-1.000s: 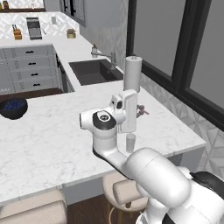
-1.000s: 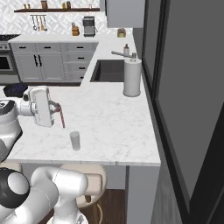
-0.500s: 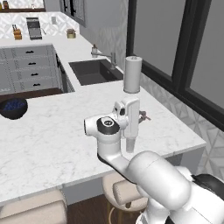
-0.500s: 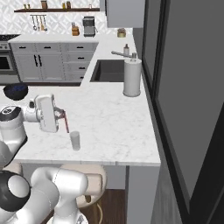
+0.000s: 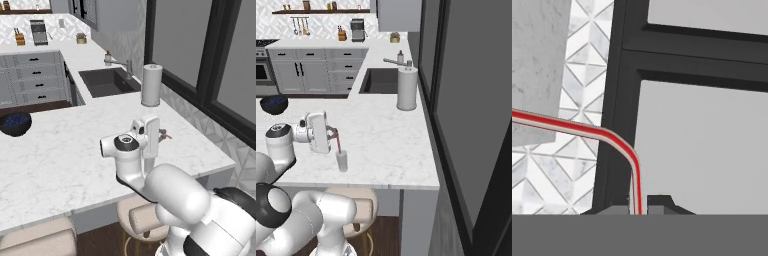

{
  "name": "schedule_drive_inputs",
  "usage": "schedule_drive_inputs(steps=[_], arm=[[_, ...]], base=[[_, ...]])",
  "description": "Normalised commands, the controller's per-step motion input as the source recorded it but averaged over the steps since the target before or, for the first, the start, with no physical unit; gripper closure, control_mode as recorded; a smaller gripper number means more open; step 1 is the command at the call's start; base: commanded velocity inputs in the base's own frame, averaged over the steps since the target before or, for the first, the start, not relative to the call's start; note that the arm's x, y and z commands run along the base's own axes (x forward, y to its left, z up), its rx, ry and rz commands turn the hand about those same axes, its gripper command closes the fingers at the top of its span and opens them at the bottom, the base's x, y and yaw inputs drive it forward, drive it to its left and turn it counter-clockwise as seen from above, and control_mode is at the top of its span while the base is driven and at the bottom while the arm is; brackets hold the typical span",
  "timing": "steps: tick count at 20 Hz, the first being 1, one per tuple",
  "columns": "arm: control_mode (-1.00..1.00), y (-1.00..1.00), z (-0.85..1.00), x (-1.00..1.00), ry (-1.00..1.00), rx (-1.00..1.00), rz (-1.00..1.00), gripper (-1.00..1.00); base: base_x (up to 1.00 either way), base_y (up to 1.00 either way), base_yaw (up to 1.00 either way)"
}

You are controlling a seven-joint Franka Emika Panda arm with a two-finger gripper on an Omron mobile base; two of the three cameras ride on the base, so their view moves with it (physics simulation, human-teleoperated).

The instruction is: Take a straw from the drawer in front and place it inside the glass cup on the dining counter.

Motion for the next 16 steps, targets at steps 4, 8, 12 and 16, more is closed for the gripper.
schedule_drive_inputs(steps=[4,8,12,16], arm=[[-1.00,-0.03,-0.20,0.28,0.00,0.00,0.00,1.00],[-1.00,0.00,-0.13,0.24,0.00,0.00,0.00,1.00],[-1.00,0.00,-0.07,0.23,0.00,0.00,0.00,1.00],[-1.00,0.00,-0.08,0.10,0.00,0.00,0.00,1.00]], base=[[0.00,0.00,0.00],[0.00,0.00,0.00],[0.00,0.00,0.00],[0.00,0.00,0.00]])
